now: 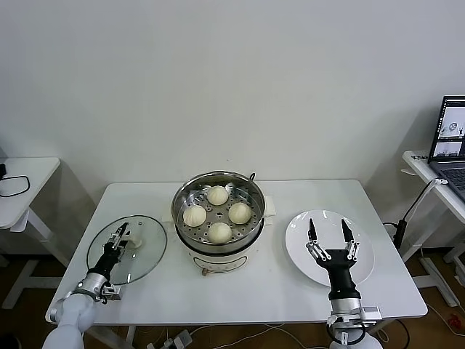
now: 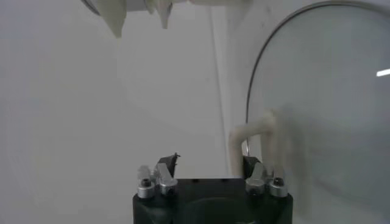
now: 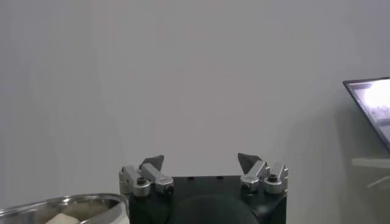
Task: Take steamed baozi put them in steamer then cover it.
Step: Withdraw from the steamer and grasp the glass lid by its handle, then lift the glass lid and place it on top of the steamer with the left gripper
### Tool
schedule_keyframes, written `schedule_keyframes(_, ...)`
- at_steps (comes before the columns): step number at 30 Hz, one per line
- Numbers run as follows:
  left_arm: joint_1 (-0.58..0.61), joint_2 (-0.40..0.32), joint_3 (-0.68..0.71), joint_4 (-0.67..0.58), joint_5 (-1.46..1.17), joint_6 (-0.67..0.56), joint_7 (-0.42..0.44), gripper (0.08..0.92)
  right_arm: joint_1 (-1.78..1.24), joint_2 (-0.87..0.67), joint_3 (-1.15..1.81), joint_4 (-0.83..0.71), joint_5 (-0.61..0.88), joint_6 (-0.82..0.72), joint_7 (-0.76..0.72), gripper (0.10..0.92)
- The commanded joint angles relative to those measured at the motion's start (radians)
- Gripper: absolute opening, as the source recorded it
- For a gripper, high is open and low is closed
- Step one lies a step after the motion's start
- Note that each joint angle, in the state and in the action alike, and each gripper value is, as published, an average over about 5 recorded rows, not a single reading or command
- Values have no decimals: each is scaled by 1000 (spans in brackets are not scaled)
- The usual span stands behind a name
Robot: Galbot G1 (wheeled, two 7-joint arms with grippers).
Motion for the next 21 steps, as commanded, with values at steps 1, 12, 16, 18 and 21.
schedule_keyframes(1,-13,-4,10,25,-3,3,-7,463,2,1,-1,-9,-1,2,0,823)
schedule_keyframes(12,28,-22,-48,-125,-16,12,-14,193,10,-2,1,-16,0,7,0,823)
schedule_keyframes(16,83,-23,-102,-284,-51,36,4,190,14,-3,0,-17,0,8,-1,823)
schedule_keyframes(18,117,-18,-126,-370,-82,58,24,190,16,-3,-1,-18,0,8,-1,823)
schedule_keyframes(21,179,-2,-149,-507,-158,115,80,190,20,-3,-3,-19,1,8,-1,823)
